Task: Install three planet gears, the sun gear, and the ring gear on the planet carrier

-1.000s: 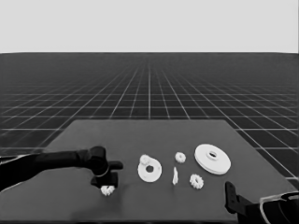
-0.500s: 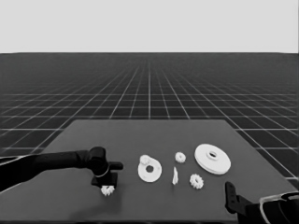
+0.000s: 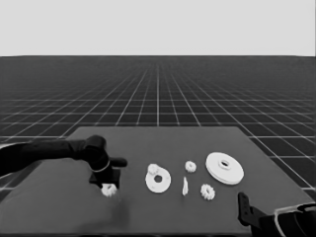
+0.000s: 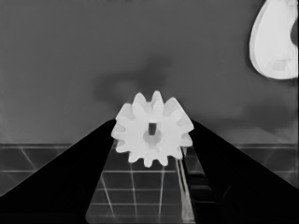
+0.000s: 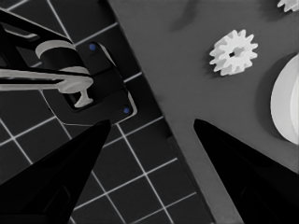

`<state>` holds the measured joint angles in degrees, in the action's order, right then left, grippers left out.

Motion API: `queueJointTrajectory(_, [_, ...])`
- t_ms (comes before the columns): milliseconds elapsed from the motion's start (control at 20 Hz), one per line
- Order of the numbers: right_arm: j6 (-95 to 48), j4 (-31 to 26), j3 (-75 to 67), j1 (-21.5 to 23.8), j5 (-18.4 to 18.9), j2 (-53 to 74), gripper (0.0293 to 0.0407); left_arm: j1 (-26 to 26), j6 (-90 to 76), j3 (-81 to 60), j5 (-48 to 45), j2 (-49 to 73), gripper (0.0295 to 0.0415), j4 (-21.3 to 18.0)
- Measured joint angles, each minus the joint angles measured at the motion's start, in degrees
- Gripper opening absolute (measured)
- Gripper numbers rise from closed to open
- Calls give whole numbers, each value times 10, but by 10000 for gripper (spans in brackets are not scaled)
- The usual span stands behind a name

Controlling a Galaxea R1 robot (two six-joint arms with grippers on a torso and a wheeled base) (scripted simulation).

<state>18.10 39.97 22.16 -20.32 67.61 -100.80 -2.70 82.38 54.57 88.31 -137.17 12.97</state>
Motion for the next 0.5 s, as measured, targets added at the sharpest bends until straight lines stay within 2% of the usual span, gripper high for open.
queueJointTrajectory(200, [0, 0, 0, 0, 0, 0, 385, 5, 1, -1, 1, 0, 312, -6])
queueJointTrajectory(300, [0, 0, 0, 0, 0, 0, 385, 17, 83, 126, 20, -198, 312, -16])
queueJointTrajectory(350, [0, 0, 0, 0, 0, 0, 385, 19, 79, 175, 19, -251, 312, -19])
queueJointTrajectory(500, [0, 0, 0, 0, 0, 0, 385, 20, 62, 243, 15, -306, 312, -21])
